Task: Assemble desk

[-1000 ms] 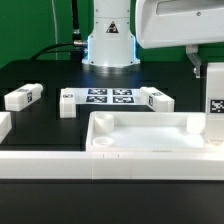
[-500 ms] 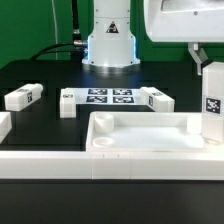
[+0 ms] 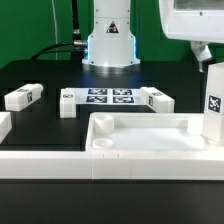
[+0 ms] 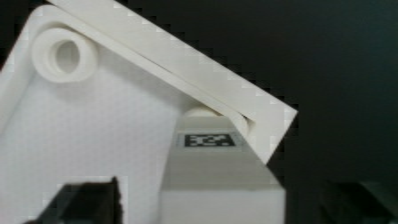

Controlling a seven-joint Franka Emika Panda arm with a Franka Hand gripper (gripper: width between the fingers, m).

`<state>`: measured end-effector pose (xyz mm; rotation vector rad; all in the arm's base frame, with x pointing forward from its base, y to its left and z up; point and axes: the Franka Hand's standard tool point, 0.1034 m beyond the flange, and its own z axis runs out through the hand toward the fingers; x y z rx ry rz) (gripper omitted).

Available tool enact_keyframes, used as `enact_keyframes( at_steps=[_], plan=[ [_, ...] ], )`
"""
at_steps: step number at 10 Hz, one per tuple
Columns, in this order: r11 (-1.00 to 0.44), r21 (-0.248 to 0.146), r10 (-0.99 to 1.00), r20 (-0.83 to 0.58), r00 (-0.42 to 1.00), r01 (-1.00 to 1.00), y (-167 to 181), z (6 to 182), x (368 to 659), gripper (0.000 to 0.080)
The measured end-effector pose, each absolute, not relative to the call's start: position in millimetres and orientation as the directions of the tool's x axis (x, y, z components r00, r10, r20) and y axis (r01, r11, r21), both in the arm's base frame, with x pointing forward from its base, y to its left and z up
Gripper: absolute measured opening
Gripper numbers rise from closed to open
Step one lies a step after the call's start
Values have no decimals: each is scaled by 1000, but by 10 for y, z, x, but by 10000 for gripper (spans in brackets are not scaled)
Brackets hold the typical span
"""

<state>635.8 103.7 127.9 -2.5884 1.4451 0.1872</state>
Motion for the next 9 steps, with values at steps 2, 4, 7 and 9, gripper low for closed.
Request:
enact_keyframes(
  at_steps=[2, 4, 7, 9],
  plan=[
    [-643, -94, -737, -192, 648, -760, 1024, 1292, 6338, 641],
    [-787, -123, -583, -169, 795, -604, 1026, 1298, 6349, 647],
    [-883, -152, -425, -143, 894, -444, 1027, 1293, 6346, 648],
    [-967, -125, -212, -93, 973, -222, 1023, 1273, 6335, 648]
  ],
)
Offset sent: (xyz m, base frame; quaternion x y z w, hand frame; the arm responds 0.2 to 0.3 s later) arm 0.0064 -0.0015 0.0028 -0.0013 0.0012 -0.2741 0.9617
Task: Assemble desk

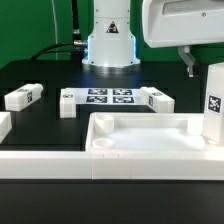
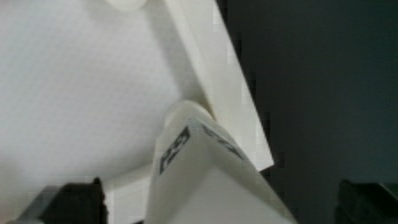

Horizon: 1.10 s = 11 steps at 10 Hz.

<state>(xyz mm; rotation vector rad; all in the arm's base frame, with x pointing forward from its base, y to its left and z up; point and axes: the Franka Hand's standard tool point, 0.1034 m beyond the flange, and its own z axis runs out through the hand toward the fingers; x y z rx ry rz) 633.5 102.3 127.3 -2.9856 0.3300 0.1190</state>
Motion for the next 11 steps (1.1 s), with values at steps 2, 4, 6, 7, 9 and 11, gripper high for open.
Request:
enact_keyframes(
  at_steps=[2, 4, 6, 7, 9, 11],
  plan=[
    [-993, -113, 25, -52, 998, 19, 1023, 1271, 6348, 648],
    [-976, -106, 194, -19, 981, 191, 1033, 1283, 6378, 648],
    [-934, -100, 345, -4, 939, 343, 1046, 1282, 6376, 648],
    [-916, -100, 390, 0, 921, 388, 1042, 1276, 6375, 648],
    [-910, -101, 405, 1, 914, 403, 1041, 1270, 6372, 526],
    [-910, -100, 405, 0, 914, 403, 1029, 1268, 6373, 379]
  ],
)
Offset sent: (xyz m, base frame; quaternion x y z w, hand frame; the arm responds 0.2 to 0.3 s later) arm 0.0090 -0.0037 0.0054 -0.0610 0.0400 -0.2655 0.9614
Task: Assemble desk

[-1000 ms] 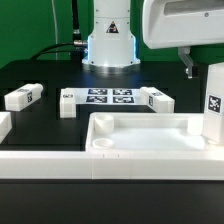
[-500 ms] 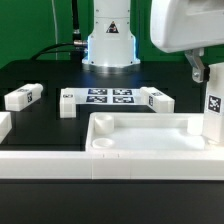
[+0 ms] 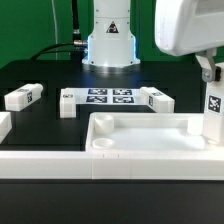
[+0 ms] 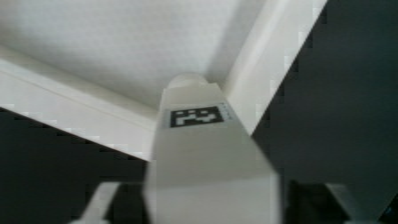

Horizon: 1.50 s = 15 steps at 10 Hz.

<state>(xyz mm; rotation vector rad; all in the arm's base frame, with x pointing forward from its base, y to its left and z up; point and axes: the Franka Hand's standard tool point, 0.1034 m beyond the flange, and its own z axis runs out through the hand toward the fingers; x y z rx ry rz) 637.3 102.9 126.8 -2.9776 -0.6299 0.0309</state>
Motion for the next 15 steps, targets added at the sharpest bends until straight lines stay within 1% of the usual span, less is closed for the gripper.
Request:
enact_keyframes(
  at_steps=[1, 4, 5, 6, 7, 9, 11, 12, 15],
  plan=[
    [-910, -100, 404, 0, 915, 402, 1025, 1268, 6374, 292],
    [-921, -102, 377, -2, 926, 375, 1016, 1268, 6374, 292],
    [-944, -116, 311, -3, 950, 308, 1000, 1265, 6372, 292],
    [-977, -117, 177, -3, 984, 176, 1000, 1263, 6380, 292],
    [-990, -117, 84, -4, 996, 83, 999, 1261, 6381, 292],
    [-985, -129, -117, -5, 993, -116, 983, 1260, 6397, 292],
    [-938, -128, -323, -24, 946, -323, 984, 1259, 6403, 292],
    [-887, -123, -444, -38, 895, -445, 985, 1258, 6406, 292],
    [-713, -113, -688, -76, 721, -692, 975, 1254, 6409, 292]
  ],
)
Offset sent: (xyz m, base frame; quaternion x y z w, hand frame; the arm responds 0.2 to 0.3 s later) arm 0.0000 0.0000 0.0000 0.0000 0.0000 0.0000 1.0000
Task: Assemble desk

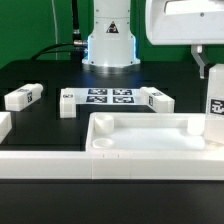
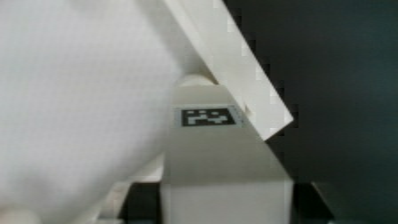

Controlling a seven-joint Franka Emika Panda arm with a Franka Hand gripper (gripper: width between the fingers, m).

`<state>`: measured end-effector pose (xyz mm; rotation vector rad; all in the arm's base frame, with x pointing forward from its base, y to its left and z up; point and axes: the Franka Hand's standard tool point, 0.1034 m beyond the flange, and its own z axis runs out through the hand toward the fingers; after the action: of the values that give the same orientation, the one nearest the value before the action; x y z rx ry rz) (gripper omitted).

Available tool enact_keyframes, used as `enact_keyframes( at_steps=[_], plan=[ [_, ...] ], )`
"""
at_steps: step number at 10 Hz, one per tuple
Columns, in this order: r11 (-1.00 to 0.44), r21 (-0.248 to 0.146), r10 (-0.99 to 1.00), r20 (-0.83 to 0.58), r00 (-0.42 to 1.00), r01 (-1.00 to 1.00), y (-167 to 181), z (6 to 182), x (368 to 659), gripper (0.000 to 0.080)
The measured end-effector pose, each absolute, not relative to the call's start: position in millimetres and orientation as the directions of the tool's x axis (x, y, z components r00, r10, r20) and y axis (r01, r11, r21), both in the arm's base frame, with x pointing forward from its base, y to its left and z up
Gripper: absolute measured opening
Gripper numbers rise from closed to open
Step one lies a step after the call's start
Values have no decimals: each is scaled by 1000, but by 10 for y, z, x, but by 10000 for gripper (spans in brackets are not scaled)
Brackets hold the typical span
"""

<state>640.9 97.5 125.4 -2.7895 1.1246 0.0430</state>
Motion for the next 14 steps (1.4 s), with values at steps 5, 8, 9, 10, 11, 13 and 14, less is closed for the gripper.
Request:
enact_keyframes(
  at_steps=[5, 8, 9, 10, 11, 13, 14],
  plan=[
    [-660, -111, -736, -102, 669, -743, 1006, 1250, 6398, 548],
    [-839, -105, -526, -97, 845, -535, 1000, 1273, 6387, 643],
    [-897, -113, -419, -88, 903, -427, 1005, 1284, 6393, 649],
    [-922, -120, -362, -79, 929, -369, 1004, 1281, 6395, 649],
    [-946, -125, -293, -71, 953, -300, 1003, 1280, 6395, 649],
    [-980, -131, -144, -50, 988, -149, 1005, 1276, 6393, 649],
    [-991, -111, -65, -37, 997, -69, 1027, 1268, 6389, 649]
  ],
)
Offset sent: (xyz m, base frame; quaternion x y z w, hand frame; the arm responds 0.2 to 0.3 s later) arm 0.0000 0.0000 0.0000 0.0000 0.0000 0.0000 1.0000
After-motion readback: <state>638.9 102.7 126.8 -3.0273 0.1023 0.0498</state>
